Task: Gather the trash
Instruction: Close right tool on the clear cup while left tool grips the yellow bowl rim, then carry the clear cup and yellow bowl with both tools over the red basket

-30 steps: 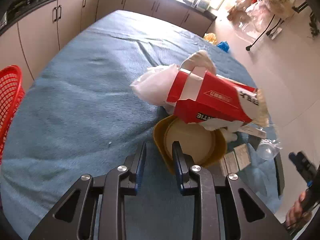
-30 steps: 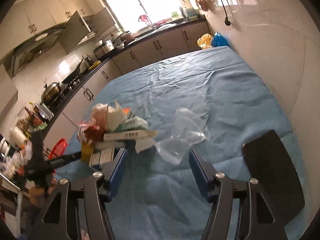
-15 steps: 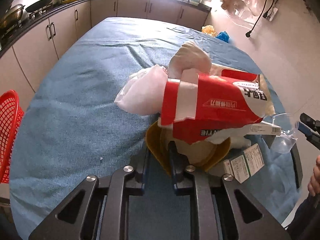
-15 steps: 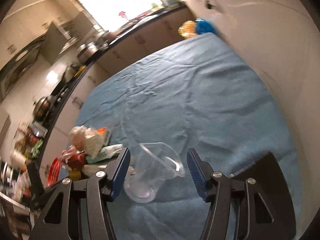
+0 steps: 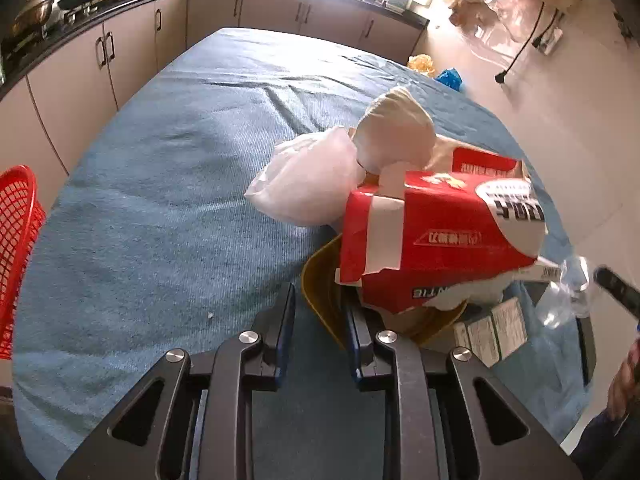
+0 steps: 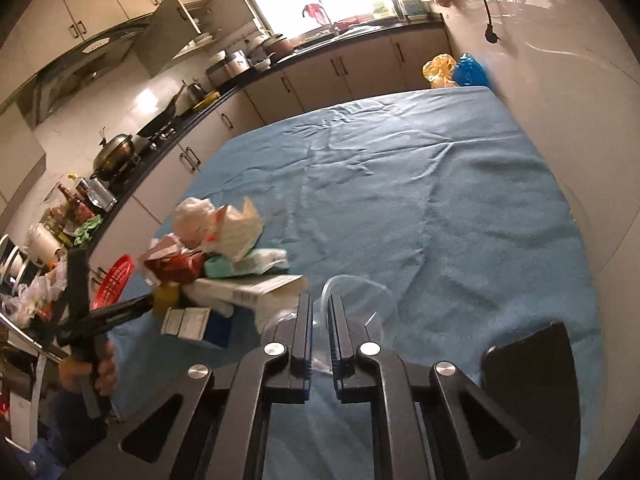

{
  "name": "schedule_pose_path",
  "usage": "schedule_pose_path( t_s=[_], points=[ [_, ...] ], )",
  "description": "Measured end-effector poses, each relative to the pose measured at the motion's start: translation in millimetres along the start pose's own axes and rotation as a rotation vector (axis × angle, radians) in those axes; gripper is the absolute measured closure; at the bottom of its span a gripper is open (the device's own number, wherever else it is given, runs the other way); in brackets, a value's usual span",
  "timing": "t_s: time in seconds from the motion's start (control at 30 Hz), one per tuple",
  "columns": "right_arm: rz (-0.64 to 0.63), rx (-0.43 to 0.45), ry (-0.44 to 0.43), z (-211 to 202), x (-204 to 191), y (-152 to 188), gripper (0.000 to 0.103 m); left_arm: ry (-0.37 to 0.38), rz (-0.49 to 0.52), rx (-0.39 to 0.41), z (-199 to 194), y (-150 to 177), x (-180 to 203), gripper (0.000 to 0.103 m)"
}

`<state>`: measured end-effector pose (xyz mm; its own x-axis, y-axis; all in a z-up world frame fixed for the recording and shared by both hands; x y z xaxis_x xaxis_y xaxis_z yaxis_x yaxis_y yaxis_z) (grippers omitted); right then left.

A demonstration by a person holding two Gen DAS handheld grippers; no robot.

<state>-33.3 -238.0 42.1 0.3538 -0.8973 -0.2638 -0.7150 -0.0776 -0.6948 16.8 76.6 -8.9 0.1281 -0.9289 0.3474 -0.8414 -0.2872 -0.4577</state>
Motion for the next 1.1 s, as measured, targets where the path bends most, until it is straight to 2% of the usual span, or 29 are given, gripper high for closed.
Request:
schedule_pose_path(
  t_s=[0.03,0.07,0.13,0.27,0.43,0.53,0.73,1.1],
  points=[
    [0.006,0.008,-0.015,-2.4,-2.2,1.9,0.097,0.009,-0.009,0.003,0.2,-1.0,-0.7,0.081],
    [0.008,0.012,-0.022,-3.3,-4.3,3.1,0.097,0.016,-0.018,0.005,0.6,-1.6,-0.5,0.090],
    [0.008,0.025,-0.029,-7.8,-9.2,7.0,0.097,0.025,-0.030,0.020,-2.1,-1.0,-1.7,0.092],
    [0.019,0.061,-0.046,-18.5,-15.1,8.8,0.097,0.018,0.010,0.058,-18.7,3.0,3.9,0.094],
    [0.013,0.117,-0.074,-33.4,-26.5,4.7,0.097,-0.082,0.102,0.188,-53.7,10.5,10.3,0.094],
    [0.013,0.142,-0.092,-37.0,-34.2,0.8,0.097,-0.112,0.123,0.250,-73.8,14.5,8.3,0.094],
    [0.021,0.168,-0.152,-34.8,-52.6,-3.5,0.097,-0.106,0.116,0.283,-94.3,19.6,0.2,0.094],
    [-0.041,0.167,-0.186,-20.2,-93.0,-14.4,0.097,-0.101,0.107,0.308,-103.9,31.2,0.6,0.094]
  ],
)
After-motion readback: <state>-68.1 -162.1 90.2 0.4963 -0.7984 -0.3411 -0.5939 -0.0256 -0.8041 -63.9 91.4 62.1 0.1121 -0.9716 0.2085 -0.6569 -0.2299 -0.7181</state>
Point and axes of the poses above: each gripper's, at about its wrist camera, not at the fingertips, and z roughly the way its jaws point, x to its right, y to its underside, the point moved 3 cm from there along z, roughly the way its jaws point, and after that the axes turned 11 degrees about -z, right-handed, at the moved point
